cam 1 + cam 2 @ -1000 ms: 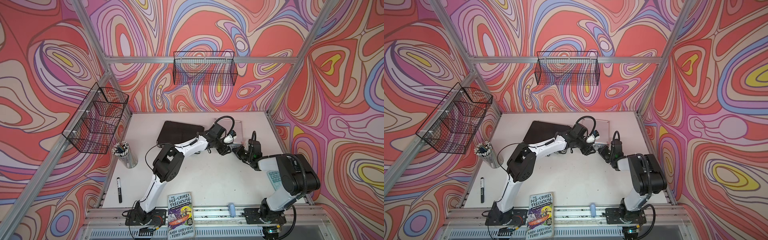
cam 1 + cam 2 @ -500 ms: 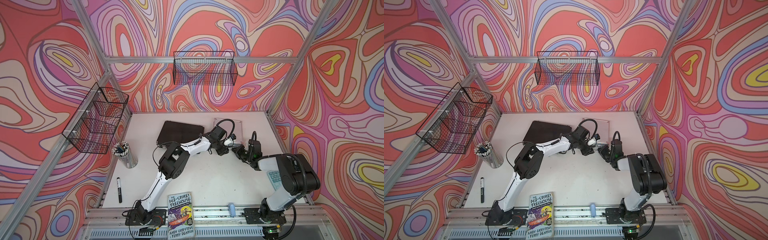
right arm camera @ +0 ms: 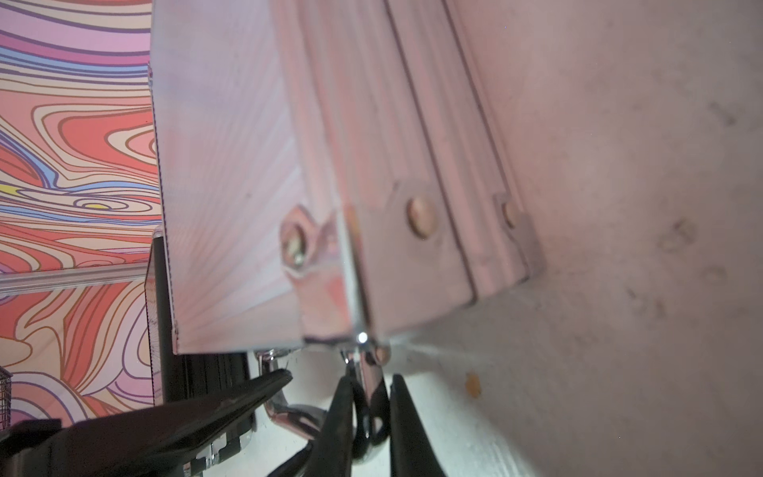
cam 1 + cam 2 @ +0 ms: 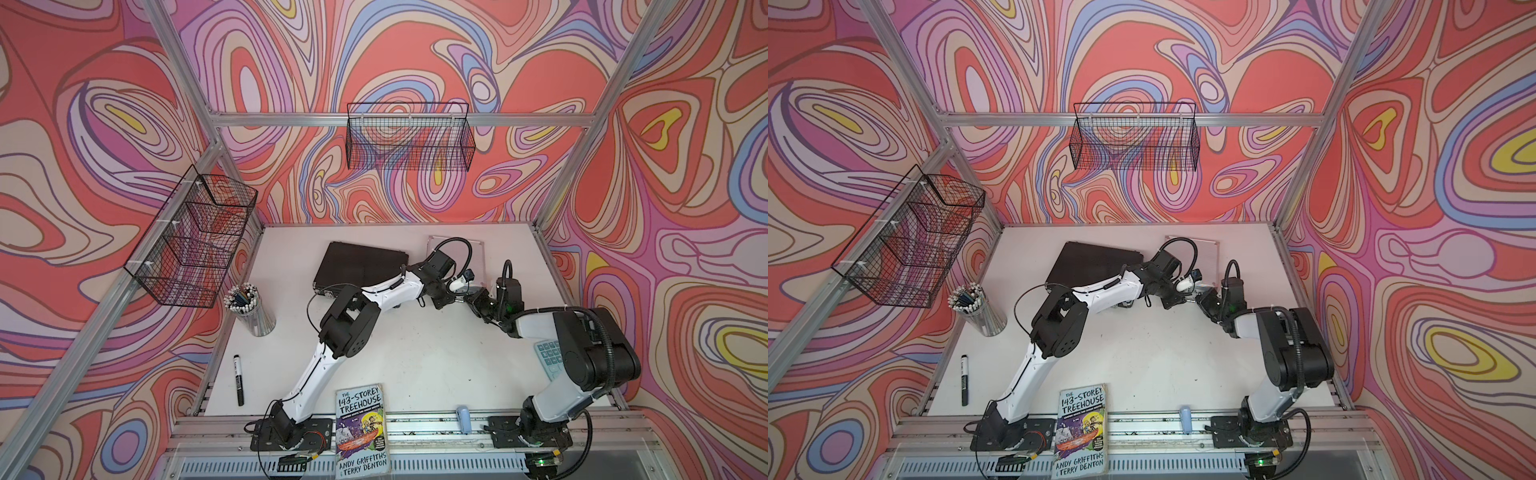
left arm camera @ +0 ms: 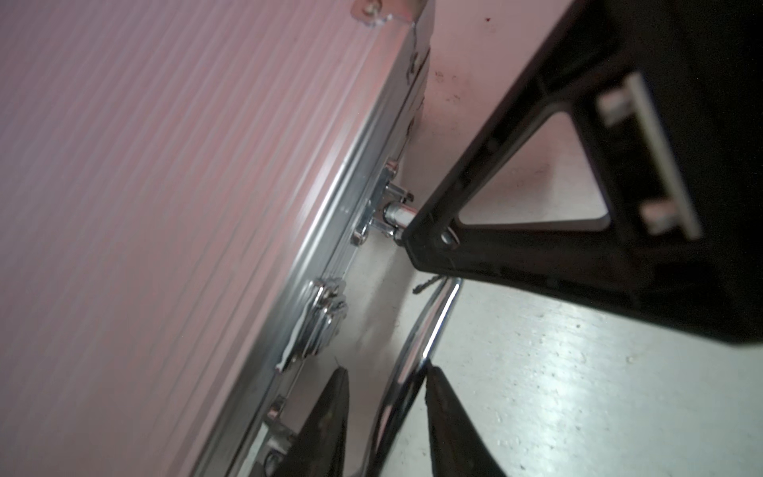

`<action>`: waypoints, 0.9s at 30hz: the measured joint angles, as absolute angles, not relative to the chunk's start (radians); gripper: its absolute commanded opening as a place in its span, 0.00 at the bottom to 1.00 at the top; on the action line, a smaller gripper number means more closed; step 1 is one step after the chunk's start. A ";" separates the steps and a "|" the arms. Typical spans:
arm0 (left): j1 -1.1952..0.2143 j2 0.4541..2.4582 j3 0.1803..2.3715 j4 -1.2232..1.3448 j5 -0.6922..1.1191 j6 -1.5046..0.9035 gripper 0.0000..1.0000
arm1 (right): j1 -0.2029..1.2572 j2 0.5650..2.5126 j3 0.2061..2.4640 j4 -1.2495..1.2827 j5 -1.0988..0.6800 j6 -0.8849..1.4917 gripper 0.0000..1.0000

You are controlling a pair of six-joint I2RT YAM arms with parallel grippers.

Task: Open the poker set cases
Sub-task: Open the fastener on the poker set case.

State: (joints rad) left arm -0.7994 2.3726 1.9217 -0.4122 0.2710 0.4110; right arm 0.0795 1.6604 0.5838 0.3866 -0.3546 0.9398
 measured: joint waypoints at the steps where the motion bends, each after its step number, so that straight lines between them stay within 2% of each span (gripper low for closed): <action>1: -0.799 2.373 1.922 -0.421 0.271 0.416 0.29 | 0.080 1.660 0.587 0.381 -0.355 0.940 0.00; 23: -0.801 2.435 2.054 -0.543 0.268 0.521 0.07 | 0.072 1.651 0.629 0.292 -0.343 0.915 0.00; 27: -0.806 2.450 2.087 -0.573 0.252 0.532 0.00 | 0.071 1.651 0.631 0.290 -0.338 0.910 0.00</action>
State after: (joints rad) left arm -0.8059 2.4496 2.0872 -0.5732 0.2523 0.5320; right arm 0.0708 1.6512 0.6312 0.2897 -0.3382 0.9096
